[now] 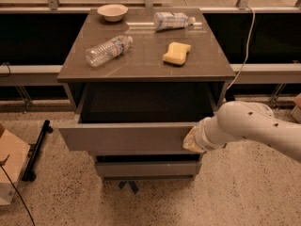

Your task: Close top drawer

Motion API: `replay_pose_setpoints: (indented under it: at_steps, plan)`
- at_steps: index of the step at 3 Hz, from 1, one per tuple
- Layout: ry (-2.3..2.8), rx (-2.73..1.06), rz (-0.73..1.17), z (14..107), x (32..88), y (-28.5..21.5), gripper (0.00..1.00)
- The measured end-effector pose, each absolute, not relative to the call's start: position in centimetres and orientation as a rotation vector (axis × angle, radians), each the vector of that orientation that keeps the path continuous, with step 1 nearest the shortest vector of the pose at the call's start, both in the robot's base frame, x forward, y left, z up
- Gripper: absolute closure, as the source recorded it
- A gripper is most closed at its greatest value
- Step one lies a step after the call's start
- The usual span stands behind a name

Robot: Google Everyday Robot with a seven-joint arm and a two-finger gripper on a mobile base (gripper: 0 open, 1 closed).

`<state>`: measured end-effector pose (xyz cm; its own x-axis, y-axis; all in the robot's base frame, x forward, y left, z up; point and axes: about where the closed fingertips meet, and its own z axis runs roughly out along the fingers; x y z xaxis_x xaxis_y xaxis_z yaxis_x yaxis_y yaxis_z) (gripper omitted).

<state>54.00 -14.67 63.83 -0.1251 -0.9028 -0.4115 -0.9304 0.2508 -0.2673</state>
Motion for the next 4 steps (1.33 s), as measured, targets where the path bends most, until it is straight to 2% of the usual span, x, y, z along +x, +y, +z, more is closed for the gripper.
replay_pose_setpoints:
  at_steps: [1, 2, 3, 4]
  plan:
    - [1.992, -1.598, 0.057, 63.6, 57.5, -14.7, 0.81]
    - [1.992, -1.598, 0.057, 63.6, 57.3, -14.7, 0.58]
    - [1.965, -1.541, 0.052, 63.5, 60.9, -14.7, 0.34]
    - [1.949, -1.513, 0.049, 63.6, 62.6, -14.7, 0.05]
